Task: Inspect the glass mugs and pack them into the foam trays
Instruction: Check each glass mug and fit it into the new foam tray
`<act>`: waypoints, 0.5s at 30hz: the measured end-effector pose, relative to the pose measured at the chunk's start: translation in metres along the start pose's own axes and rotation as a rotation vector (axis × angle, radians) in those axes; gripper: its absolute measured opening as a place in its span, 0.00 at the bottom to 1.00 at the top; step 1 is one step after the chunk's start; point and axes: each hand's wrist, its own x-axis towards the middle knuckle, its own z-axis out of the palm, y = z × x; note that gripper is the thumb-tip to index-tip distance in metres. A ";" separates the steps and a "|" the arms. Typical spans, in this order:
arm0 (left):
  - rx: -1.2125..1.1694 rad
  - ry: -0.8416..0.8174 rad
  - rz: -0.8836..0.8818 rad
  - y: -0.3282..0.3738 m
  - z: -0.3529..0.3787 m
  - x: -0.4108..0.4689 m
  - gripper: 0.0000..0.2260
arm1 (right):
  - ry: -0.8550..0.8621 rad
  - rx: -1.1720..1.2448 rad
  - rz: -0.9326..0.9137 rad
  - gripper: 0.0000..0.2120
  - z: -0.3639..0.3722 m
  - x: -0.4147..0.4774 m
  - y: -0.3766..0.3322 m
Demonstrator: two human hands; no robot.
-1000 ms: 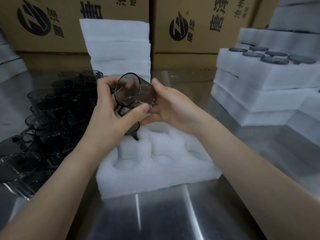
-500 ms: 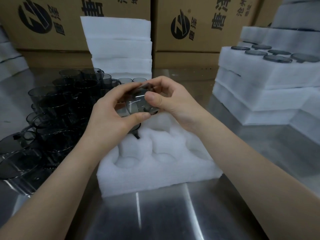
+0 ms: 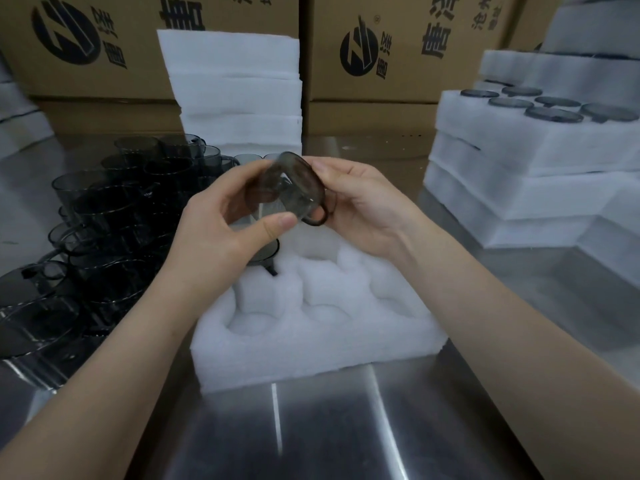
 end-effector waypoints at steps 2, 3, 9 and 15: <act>-0.058 0.029 -0.013 -0.001 -0.001 0.001 0.21 | -0.075 0.045 0.033 0.20 -0.002 -0.002 -0.001; -0.080 0.037 -0.017 -0.001 -0.001 0.001 0.19 | -0.115 0.053 0.039 0.23 -0.003 -0.002 -0.001; -0.018 0.011 -0.020 -0.003 -0.001 0.001 0.21 | -0.105 -0.061 0.044 0.19 -0.006 -0.003 0.001; 0.141 -0.024 0.001 -0.003 -0.001 0.000 0.24 | 0.074 -0.240 -0.071 0.08 0.004 -0.001 0.005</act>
